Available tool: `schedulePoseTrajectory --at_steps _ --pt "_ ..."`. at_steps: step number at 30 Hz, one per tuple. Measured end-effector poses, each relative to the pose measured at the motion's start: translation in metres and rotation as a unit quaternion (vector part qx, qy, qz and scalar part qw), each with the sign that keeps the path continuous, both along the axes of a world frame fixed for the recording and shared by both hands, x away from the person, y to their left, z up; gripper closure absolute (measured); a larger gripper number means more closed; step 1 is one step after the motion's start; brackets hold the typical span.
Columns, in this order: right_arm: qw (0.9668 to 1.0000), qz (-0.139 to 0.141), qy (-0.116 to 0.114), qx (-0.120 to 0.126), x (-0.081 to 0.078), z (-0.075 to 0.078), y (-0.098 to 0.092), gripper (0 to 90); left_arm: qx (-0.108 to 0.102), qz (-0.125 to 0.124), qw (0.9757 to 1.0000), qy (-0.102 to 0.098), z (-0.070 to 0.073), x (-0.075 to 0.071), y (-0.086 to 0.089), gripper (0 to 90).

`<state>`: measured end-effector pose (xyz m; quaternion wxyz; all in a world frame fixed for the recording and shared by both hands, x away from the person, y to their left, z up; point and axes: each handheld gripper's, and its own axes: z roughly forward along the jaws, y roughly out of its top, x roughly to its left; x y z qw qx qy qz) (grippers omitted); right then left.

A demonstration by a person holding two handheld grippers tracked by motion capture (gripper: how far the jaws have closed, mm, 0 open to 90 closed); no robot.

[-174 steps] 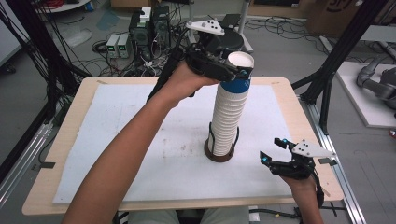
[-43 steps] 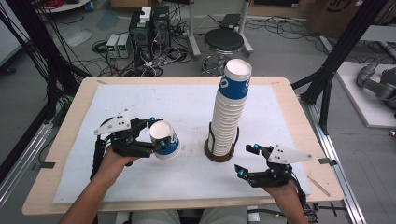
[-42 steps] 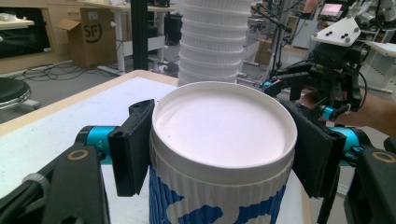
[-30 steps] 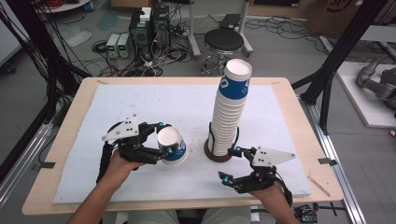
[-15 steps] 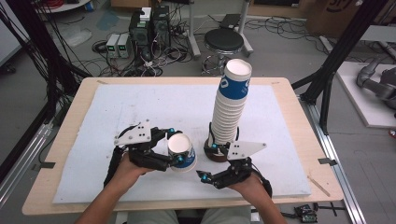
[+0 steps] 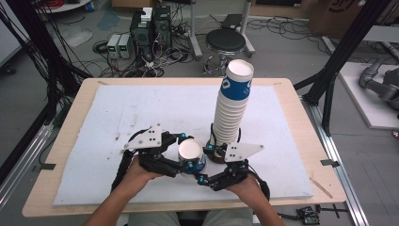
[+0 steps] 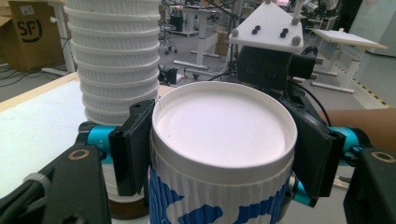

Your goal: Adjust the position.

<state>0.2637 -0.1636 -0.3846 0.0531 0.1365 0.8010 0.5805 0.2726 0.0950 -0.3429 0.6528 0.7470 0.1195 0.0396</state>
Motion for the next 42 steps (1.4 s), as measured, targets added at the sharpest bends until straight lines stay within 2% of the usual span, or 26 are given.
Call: schedulePoseTrajectory --at_steps 6,13,15,16,17,18,19,24,25,26,27,29,30,31,32,33,34,35,36,37,38,39,40,41,42 --pt "1.0000 0.007 -0.004 0.000 -0.001 -0.001 0.001 20.3 -0.010 -0.006 0.9999 0.001 -0.001 -0.001 0.000 30.6" --pt "0.9996 0.020 -0.015 -0.015 -0.001 0.001 0.001 27.3 -0.007 -0.008 0.9999 0.003 -0.003 -0.002 0.002 30.7" --pt "0.9992 0.026 -0.014 -0.027 -0.001 0.001 0.002 28.9 0.001 -0.010 0.9999 0.002 -0.004 -0.002 0.003 29.5" --pt "0.9989 0.027 -0.015 -0.034 0.000 0.001 0.003 29.2 0.008 -0.006 0.9999 -0.003 -0.003 -0.002 0.003 23.6" --pt "0.9989 0.027 -0.015 -0.034 0.000 0.001 0.003 29.2 0.019 0.006 0.9998 -0.001 -0.002 -0.003 0.002 23.6" --pt "0.9984 0.032 -0.015 -0.045 0.000 0.002 0.003 29.5 0.027 0.009 0.9996 0.005 -0.001 -0.002 0.003 15.5" --pt "0.9981 0.034 -0.013 -0.050 0.000 0.002 0.003 29.9 0.034 0.006 0.9994 0.009 0.001 -0.002 0.004 13.8" --pt "0.9941 0.046 -0.020 -0.096 0.003 0.009 0.005 30.4 0.067 -0.017 0.9975 0.018 0.004 -0.001 0.010 13.9" --pt "0.9916 0.049 -0.026 -0.117 0.005 0.014 0.006 30.5 0.074 -0.023 0.9968 0.019 0.004 0.000 0.011 13.9" --pt "0.9916 0.049 -0.026 -0.117 0.005 0.014 0.006 30.5 0.079 -0.026 0.9964 0.020 0.005 0.000 0.012 13.9" --pt "0.9902 0.050 -0.029 -0.127 0.005 0.016 0.007 30.5 0.083 -0.024 0.9959 0.025 0.005 0.000 0.012 13.9" --pt "0.9842 0.055 -0.039 -0.164 0.007 0.023 0.010 30.6 0.095 -0.028 0.9947 0.028 0.006 0.001 0.014 14.0" --pt "0.9785 0.059 -0.045 -0.192 0.008 0.030 0.012 30.6 0.102 -0.029 0.9939 0.030 0.006 0.002 0.014 14.0" --pt "0.9785 0.059 -0.045 -0.192 0.008 0.030 0.012 30.6 0.108 -0.028 0.9933 0.032 0.006 0.003 0.014 14.0" --pt "0.9725 0.066 -0.045 -0.219 0.009 0.036 0.015 30.5 0.119 -0.033 0.9918 0.033 0.006 0.004 0.014 14.0" --pt "0.9725 0.066 -0.045 -0.219 0.009 0.036 0.015 30.5 0.119 -0.033 0.9918 0.033 0.006 0.004 0.014 14.0" --pt "0.9703 0.067 -0.048 -0.227 0.010 0.037 0.017 30.5 0.123 -0.033 0.9912 0.036 0.006 0.004 0.013 14.0" --pt "0.9637 0.074 -0.049 -0.252 0.011 0.043 0.021 30.5 0.129 -0.035 0.9904 0.036 0.006 0.005 0.012 14.4" --pt "0.9637 0.074 -0.049 -0.252 0.011 0.043 0.021 30.5 0.130 -0.037 0.9901 0.038 0.006 0.005 0.011 14.4" --pt "0.9614 0.077 -0.048 -0.260 0.011 0.044 0.022 30.5 0.134 -0.039 0.9895 0.037 0.006 0.006 0.011 15.0" --pt "0.9546 0.082 -0.047 -0.282 0.011 0.047 0.027 30.4 0.138 -0.042 0.9888 0.038 0.006 0.007 0.010 15.9" --pt "0.9527 0.085 -0.046 -0.288 0.011 0.048 0.028 30.4 0.139 -0.042 0.9886 0.039 0.005 0.007 0.010 17.3" --pt "0.9527 0.085 -0.046 -0.288 0.011 0.048 0.028 30.4 0.143 -0.049 0.9877 0.038 0.005 0.008 0.010 17.3" --pt "0.9513 0.087 -0.044 -0.292 0.010 0.049 0.029 30.4 0.148 -0.053 0.9869 0.037 0.004 0.009 0.009 19.8" --pt "0.9491 0.093 -0.042 -0.298 0.010 0.050 0.031 30.4 0.151 -0.061 0.9860 0.036 0.004 0.009 0.009 27.9"
